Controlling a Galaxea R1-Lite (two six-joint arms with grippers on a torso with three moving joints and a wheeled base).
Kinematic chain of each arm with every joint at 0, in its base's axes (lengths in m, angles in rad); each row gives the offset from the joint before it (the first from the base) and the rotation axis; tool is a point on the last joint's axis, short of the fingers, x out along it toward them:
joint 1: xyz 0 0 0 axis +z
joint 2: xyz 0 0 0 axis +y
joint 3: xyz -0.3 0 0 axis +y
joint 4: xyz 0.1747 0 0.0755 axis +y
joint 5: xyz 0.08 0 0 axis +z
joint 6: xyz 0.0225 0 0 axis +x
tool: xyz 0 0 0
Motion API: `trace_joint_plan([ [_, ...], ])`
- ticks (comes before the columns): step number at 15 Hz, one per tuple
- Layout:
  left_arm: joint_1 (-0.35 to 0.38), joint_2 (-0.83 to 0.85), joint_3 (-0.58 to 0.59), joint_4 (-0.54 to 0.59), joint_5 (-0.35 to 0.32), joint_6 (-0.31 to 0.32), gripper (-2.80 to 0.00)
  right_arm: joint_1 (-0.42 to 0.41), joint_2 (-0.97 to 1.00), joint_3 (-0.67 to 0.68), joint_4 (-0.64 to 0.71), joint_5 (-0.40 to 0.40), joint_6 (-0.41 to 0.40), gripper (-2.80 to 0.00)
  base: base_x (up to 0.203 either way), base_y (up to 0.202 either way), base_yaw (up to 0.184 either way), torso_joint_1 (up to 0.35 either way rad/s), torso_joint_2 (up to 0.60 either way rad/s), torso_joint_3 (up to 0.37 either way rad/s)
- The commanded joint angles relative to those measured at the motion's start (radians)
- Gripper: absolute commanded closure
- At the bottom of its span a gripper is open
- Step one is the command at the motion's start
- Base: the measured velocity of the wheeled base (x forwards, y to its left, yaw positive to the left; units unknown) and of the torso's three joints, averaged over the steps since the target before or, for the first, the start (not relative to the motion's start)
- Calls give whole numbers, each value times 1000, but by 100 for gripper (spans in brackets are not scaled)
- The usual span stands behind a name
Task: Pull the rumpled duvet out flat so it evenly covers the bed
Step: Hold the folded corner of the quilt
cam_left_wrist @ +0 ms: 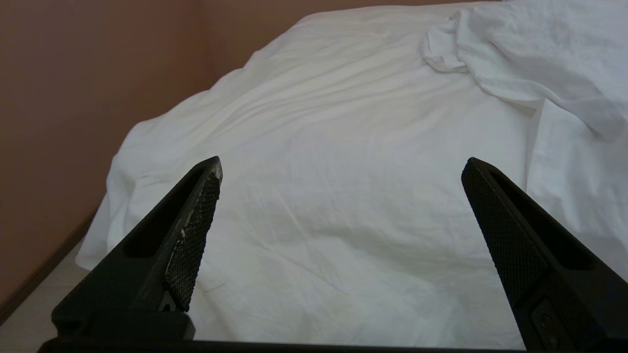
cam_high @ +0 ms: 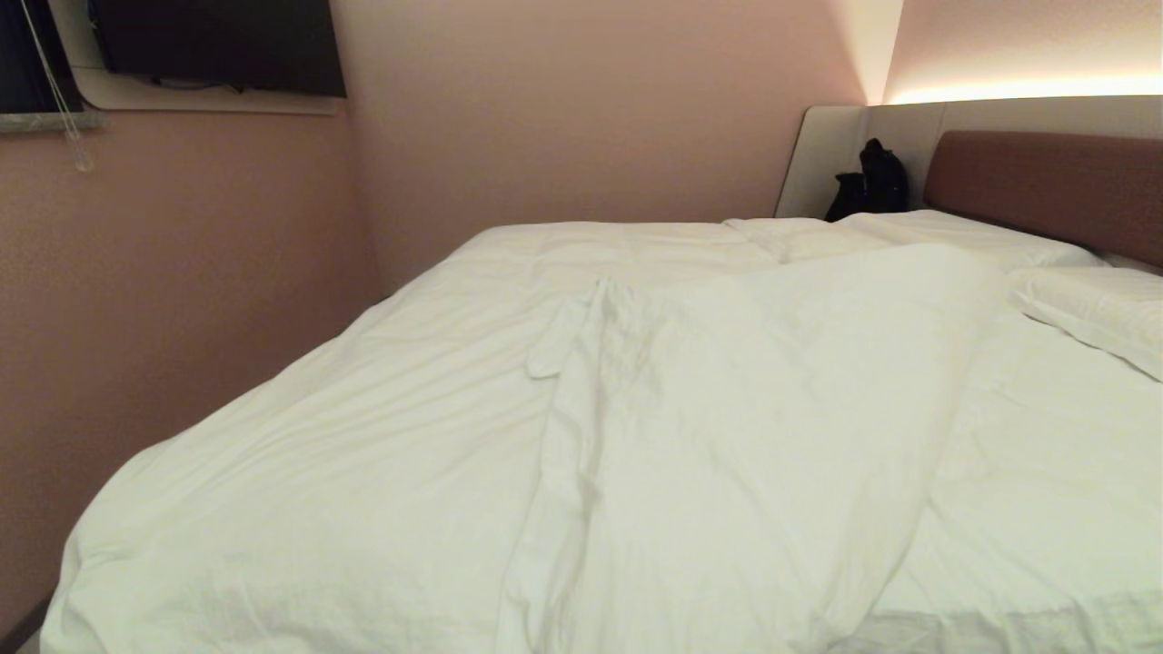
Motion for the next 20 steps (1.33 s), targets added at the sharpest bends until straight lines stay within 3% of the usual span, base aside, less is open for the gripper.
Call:
trace_joint_plan([
  [1, 1, -1, 3, 4, -3, 1, -280, 0, 0, 0, 0, 1, 0, 0, 0, 0, 0, 0, 0, 0],
  [5, -1, -1, 1, 74, -8, -18, -280, 0, 0, 0, 0, 1, 0, 0, 0, 0, 0, 0, 0, 0],
  [20, 1, -1, 4, 68, -4, -17, -280, 0, 0, 0, 0, 1, 0, 0, 0, 0, 0, 0, 0, 0],
])
